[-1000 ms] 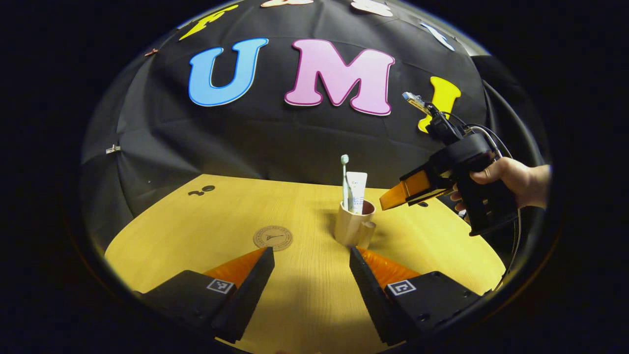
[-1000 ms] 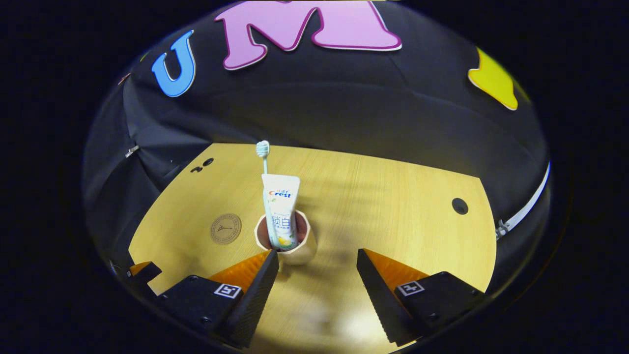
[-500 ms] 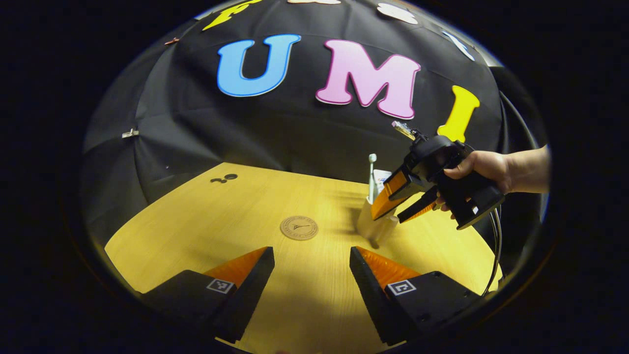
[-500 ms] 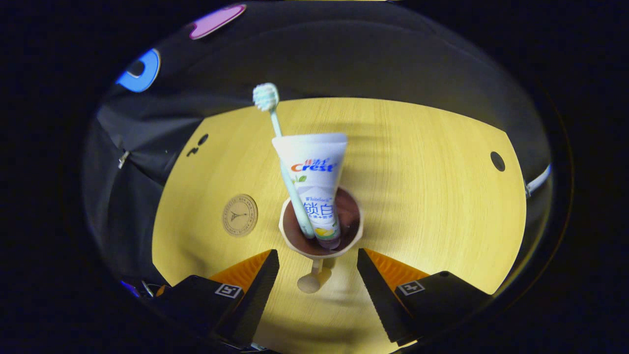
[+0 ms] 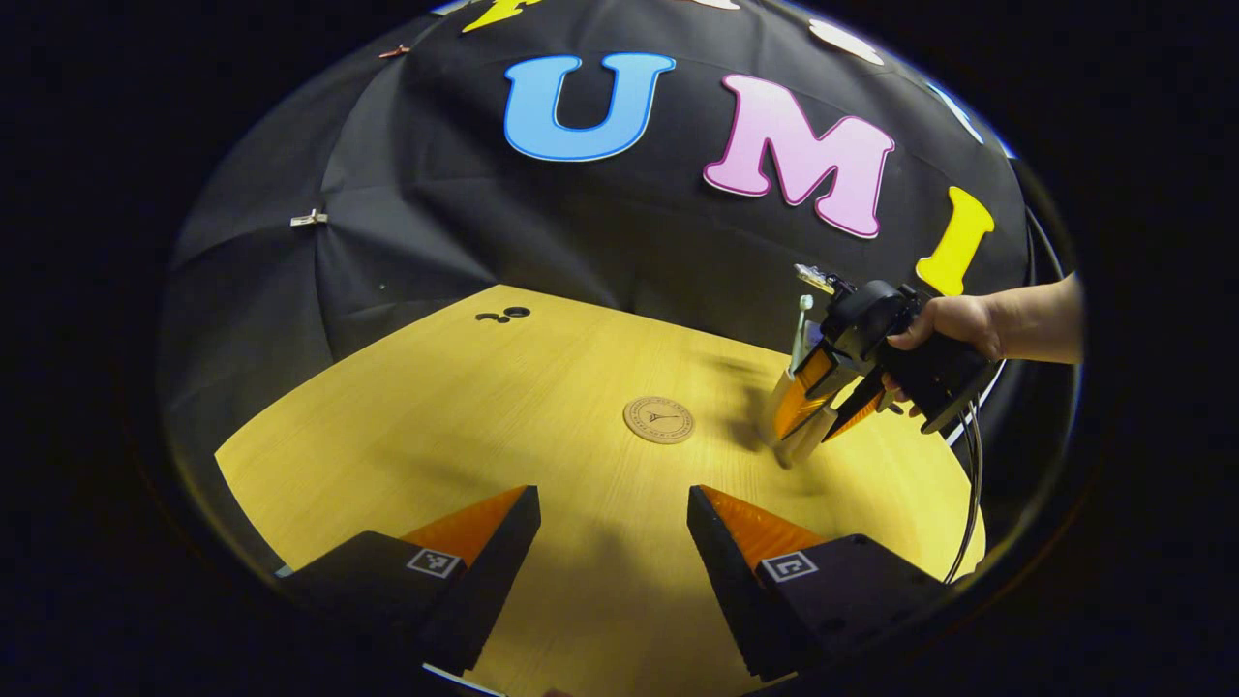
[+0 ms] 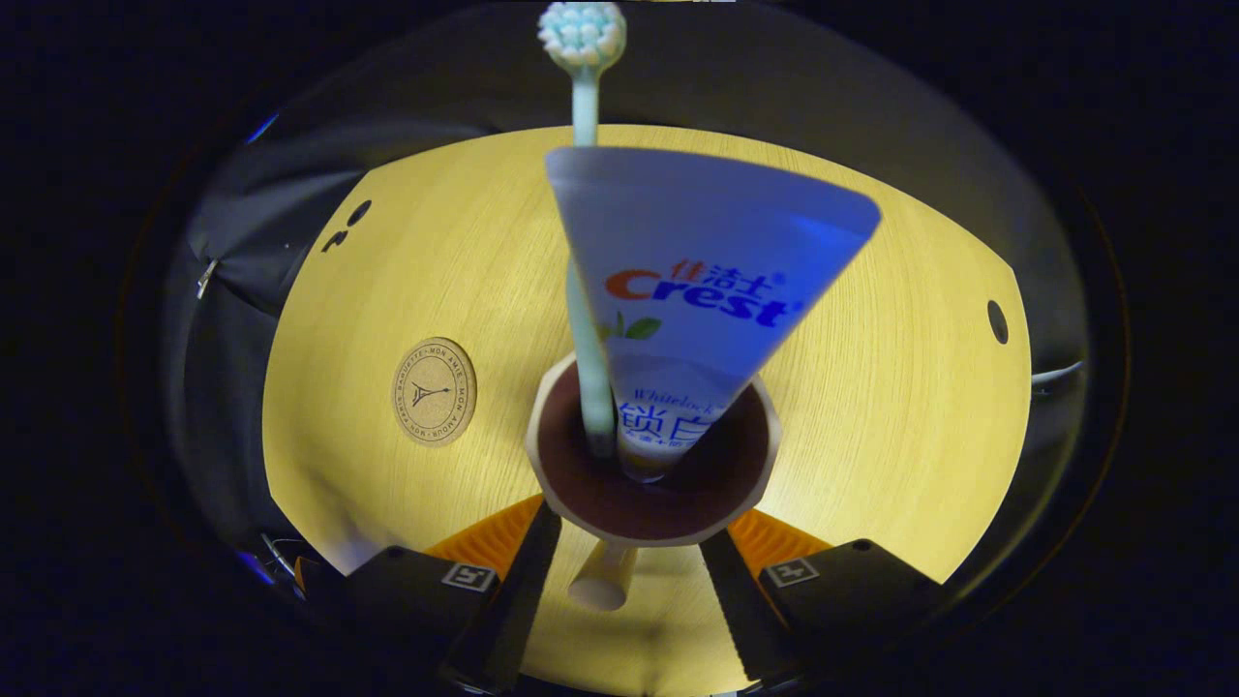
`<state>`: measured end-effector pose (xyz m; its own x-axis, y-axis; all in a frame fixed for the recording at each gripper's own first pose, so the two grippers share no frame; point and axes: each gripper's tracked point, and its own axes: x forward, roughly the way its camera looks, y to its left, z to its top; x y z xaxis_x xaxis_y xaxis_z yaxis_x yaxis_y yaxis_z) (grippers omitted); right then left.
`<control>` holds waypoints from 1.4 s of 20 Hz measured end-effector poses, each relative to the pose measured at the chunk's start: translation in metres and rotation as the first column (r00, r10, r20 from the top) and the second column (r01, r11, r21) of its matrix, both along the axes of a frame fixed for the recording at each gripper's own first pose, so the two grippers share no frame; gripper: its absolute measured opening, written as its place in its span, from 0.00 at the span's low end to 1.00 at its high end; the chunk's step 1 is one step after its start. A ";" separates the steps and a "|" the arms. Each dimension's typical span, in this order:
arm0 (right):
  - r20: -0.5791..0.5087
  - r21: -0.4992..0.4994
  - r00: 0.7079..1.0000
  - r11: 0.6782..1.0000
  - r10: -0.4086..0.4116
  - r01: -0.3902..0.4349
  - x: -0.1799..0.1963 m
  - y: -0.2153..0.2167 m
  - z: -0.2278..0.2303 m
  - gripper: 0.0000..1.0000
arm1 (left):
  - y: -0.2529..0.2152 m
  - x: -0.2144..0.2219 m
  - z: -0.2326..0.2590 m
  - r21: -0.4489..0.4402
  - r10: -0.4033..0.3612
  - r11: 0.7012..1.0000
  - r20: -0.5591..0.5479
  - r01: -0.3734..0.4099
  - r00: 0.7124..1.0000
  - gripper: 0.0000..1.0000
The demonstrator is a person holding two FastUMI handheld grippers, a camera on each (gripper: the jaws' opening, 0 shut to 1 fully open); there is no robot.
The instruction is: Put the toothbrush and toothpaste on the desktop into the cup, then pick up the cup and place it on the coaster on the desktop.
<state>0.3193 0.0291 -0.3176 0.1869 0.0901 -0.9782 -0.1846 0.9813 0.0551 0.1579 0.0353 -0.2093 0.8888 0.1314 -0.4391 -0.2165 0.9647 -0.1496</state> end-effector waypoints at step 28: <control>0.133 -0.021 0.980 0.989 0.150 -0.149 0.002 0.034 0.027 0.25 | -0.006 -0.023 -0.022 -0.005 -0.032 0.999 -0.059 0.032 0.998 0.96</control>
<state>0.3209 0.0627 -0.2902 0.3015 0.1161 -0.9464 -0.3345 0.9424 0.0091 0.1350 0.0295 -0.2313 0.8648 0.1014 -0.4918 -0.1943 0.9707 -0.1416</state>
